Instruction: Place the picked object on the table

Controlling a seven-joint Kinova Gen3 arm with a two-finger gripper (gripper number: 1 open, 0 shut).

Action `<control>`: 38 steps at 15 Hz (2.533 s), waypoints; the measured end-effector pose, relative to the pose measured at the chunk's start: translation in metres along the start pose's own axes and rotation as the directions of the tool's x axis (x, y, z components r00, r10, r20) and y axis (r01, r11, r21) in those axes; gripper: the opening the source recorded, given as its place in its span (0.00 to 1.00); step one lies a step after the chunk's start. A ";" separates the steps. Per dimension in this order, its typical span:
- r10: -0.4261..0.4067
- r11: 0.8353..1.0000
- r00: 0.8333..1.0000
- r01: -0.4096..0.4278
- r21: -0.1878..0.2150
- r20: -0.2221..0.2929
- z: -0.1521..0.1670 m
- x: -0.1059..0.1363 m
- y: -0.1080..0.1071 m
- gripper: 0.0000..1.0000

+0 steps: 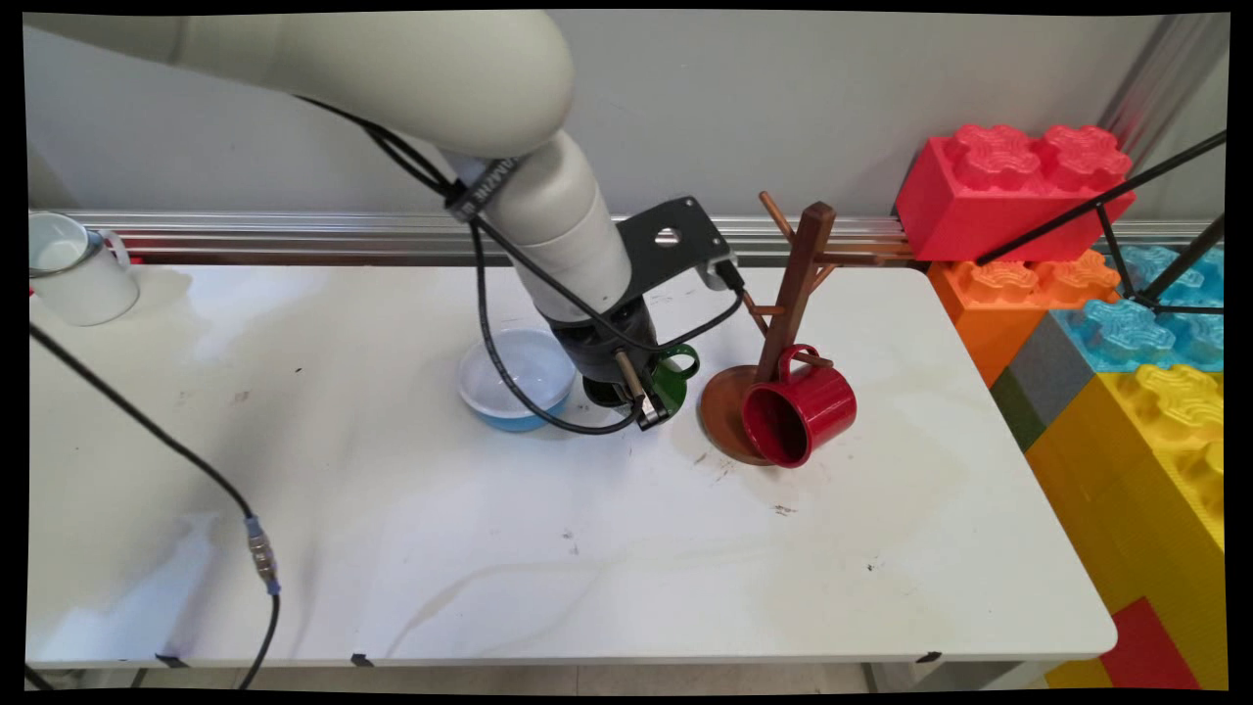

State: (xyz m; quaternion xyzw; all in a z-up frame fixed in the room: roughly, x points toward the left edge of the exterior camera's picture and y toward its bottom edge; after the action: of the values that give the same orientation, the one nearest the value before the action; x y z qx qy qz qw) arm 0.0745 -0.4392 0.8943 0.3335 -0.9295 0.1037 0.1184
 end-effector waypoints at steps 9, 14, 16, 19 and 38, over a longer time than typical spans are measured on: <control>-0.050 0.998 0.984 0.045 0.032 0.171 0.032 0.021 -0.010 0.00; -0.058 0.998 0.970 0.057 0.009 0.237 0.047 0.029 -0.008 0.00; -0.057 0.998 0.966 0.058 0.000 0.252 0.052 0.031 -0.008 0.00; -0.053 0.998 0.960 0.058 -0.010 0.274 0.060 0.035 -0.007 0.00; -0.086 0.996 0.948 0.094 -0.011 0.307 0.085 0.039 -0.013 1.00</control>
State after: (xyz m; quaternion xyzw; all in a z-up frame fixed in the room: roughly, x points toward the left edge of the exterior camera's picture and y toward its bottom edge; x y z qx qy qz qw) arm 0.0404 -0.4952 0.8258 0.3860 -0.9217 0.0333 -0.0180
